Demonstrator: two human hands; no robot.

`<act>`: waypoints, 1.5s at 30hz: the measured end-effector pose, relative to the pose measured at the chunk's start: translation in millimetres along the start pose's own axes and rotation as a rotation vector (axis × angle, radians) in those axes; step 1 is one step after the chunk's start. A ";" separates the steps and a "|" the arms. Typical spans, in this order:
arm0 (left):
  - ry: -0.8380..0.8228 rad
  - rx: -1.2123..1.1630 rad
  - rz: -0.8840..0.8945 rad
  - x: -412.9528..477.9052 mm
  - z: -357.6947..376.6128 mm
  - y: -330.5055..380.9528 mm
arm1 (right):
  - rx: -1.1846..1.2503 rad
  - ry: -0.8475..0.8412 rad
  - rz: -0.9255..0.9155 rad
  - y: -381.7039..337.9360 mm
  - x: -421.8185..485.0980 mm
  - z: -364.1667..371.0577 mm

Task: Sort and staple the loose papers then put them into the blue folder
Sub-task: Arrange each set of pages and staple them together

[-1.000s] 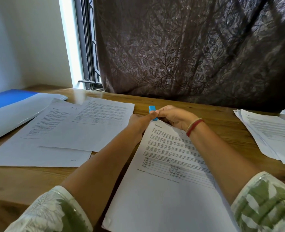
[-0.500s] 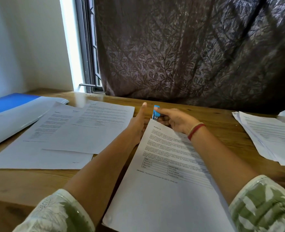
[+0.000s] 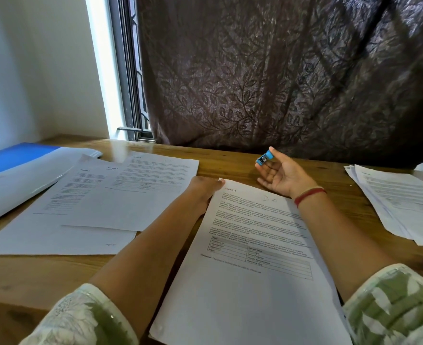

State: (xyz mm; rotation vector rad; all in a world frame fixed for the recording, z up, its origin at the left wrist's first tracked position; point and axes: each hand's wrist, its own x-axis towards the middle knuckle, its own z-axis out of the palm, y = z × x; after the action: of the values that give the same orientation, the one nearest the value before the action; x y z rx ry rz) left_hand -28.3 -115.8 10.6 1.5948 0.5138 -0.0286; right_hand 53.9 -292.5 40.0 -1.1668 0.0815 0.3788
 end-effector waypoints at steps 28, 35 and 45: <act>0.125 0.025 0.242 -8.5 -55.6 13.0 | -0.461 0.399 -0.207 14.1 -59.6 -25.6; 0.506 -0.074 0.326 9.3 -82.0 1.3 | -0.453 0.232 -0.094 39.7 -55.7 11.7; 0.444 0.551 0.191 -2.8 -100.9 5.4 | -0.748 0.244 -0.346 63.3 -58.3 18.1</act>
State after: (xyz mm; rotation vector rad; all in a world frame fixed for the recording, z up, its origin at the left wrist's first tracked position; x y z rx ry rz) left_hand -57.9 -20.5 27.1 2.2013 0.7348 0.3634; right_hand -24.0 -269.2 6.4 -1.9280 -0.0585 -0.0612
